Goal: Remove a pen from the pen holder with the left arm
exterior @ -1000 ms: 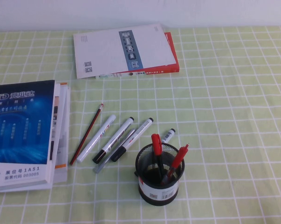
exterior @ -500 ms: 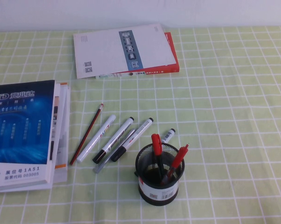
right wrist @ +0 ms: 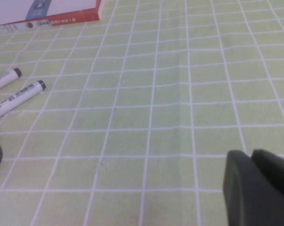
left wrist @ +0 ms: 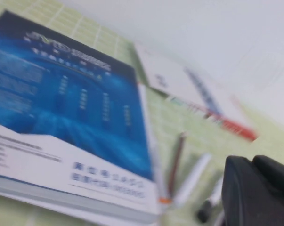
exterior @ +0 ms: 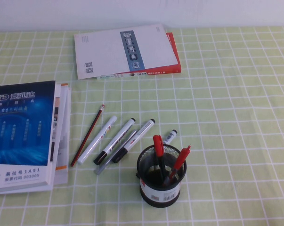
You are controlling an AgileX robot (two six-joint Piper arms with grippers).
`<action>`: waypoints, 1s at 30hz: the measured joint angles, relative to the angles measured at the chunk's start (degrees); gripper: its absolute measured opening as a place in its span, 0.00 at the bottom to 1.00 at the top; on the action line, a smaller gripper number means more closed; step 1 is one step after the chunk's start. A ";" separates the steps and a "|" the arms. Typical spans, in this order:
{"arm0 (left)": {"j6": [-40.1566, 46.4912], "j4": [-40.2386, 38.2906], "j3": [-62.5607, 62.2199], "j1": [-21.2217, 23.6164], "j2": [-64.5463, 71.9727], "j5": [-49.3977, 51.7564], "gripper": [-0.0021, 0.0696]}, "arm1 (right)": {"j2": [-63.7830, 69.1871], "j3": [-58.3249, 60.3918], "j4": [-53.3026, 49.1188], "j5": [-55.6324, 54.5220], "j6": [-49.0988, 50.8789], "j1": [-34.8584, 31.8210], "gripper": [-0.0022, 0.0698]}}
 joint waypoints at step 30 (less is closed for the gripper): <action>10.64 -8.04 -22.01 0.00 22.99 15.17 0.03 | 0.00 0.00 0.00 0.00 0.00 0.00 0.01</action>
